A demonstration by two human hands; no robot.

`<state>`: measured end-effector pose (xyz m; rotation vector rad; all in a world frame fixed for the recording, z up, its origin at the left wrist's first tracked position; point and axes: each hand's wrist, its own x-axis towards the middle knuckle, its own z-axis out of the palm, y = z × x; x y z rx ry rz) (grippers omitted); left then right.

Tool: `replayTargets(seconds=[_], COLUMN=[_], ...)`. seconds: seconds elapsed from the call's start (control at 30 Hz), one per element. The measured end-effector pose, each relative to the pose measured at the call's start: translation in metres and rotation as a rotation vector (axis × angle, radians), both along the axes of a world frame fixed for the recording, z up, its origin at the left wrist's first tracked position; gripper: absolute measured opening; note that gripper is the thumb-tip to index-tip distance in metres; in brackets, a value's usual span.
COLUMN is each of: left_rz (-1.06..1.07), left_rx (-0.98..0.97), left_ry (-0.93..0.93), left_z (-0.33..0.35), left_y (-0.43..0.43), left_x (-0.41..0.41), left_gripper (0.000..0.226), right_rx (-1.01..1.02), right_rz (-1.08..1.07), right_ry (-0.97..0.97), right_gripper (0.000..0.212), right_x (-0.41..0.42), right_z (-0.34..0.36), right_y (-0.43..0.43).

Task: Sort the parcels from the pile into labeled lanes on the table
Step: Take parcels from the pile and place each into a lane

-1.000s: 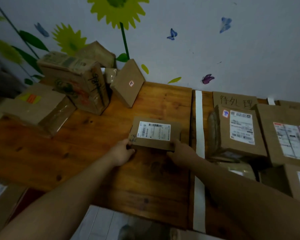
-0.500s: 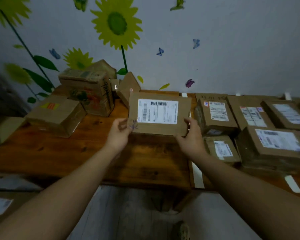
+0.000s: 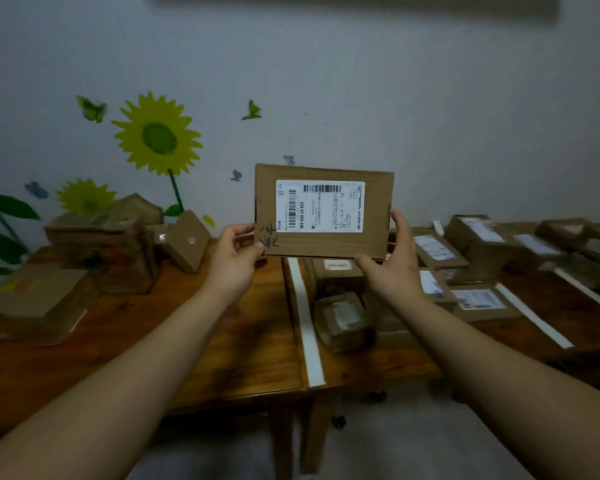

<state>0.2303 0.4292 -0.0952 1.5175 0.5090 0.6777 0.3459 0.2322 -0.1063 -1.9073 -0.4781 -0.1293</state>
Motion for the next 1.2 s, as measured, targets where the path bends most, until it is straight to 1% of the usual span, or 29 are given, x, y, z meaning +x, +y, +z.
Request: replayTargets(seconds=[0.17,0.3,0.4,0.57,0.7,0.87,1.0,1.07,1.17,1.2], left_rz=[-0.177,-0.318,-0.422,-0.535,-0.596,-0.632,-0.643,-0.621,-0.608,-0.613], left_rx=[0.004,0.014,0.023,0.031,0.072,0.103,0.025,-0.009,0.020,0.016], left_ry=[0.051,0.106,0.114,0.114,0.110,0.123,0.130,0.136,0.168,0.176], left_z=[-0.004,-0.008,-0.008,-0.004,-0.009,-0.018,-0.019,-0.017,-0.016,-0.015], left_y=[-0.107,-0.221,-0.299,-0.389,-0.427,-0.444,-0.445,-0.442,-0.437,-0.437], left_x=[0.066,0.125,0.162,0.205,0.241,0.301,0.370,0.407,0.454,0.467], left_gripper=[0.027,0.030,0.031,0.033,0.036,0.039,0.035,0.031,0.032,0.031], right_rx=[-0.071,-0.088,-0.075,-0.066,-0.080,-0.073,-0.057,-0.029,0.039,0.040], right_rz=[-0.194,-0.339,-0.436,-0.538,-0.575,-0.588,-0.573,-0.545,-0.508,-0.496], right_ry=[0.037,0.029,0.036,0.047,0.054,0.081,0.070,0.084,0.142,0.162], right_gripper=[0.080,0.076,0.074,0.076,0.073,0.074,0.074,0.078,0.092,0.092], right_x=[0.029,0.054,0.071,0.098,0.127,0.183,0.249,0.283,0.330,0.344], right_z=[0.003,0.007,0.009,0.011,0.008,-0.006,-0.012,-0.010,-0.003,-0.001], right_y=[-0.123,-0.246,-0.326,-0.419,-0.459,-0.478,-0.484,-0.485,-0.490,-0.492])
